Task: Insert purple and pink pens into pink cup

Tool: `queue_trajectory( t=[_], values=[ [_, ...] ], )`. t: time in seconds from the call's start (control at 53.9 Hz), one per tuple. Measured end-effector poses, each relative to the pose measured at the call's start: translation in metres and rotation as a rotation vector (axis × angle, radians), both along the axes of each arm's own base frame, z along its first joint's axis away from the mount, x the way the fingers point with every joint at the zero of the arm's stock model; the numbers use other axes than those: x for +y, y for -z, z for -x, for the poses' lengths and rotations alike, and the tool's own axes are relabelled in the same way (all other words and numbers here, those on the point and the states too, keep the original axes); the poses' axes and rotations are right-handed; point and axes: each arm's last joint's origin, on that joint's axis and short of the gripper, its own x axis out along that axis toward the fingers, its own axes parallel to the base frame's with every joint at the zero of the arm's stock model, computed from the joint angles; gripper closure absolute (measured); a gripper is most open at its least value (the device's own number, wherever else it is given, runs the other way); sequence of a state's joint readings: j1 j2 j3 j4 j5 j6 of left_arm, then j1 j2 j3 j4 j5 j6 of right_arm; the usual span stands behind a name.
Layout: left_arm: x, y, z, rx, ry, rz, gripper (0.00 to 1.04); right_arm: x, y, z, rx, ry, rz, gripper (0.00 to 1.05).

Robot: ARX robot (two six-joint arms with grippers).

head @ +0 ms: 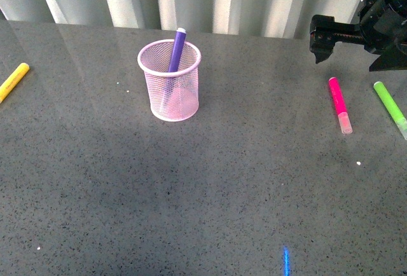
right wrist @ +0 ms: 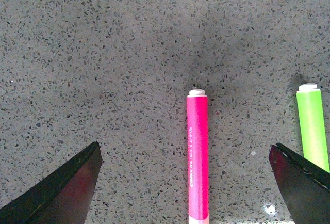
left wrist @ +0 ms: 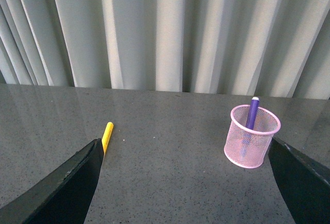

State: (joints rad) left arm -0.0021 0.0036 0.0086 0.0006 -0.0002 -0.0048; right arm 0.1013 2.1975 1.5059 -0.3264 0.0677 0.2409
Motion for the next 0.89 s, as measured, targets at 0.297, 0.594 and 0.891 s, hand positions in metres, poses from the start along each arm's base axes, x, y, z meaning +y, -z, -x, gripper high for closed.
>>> queue_trajectory(
  t=[0.297,0.594,0.891],
  values=[
    [0.0,0.0,0.0,0.0,0.0,0.0,0.07,0.001,0.017,-0.003,0.016,0.012,-0.007,0.07],
    [0.0,0.0,0.0,0.0,0.0,0.0,0.07,-0.003,0.026,-0.005,0.021,0.023,-0.009,0.07],
    [0.0,0.0,0.0,0.0,0.0,0.0,0.07,-0.008,0.042,-0.005,0.05,0.034,-0.006,0.07]
  ],
)
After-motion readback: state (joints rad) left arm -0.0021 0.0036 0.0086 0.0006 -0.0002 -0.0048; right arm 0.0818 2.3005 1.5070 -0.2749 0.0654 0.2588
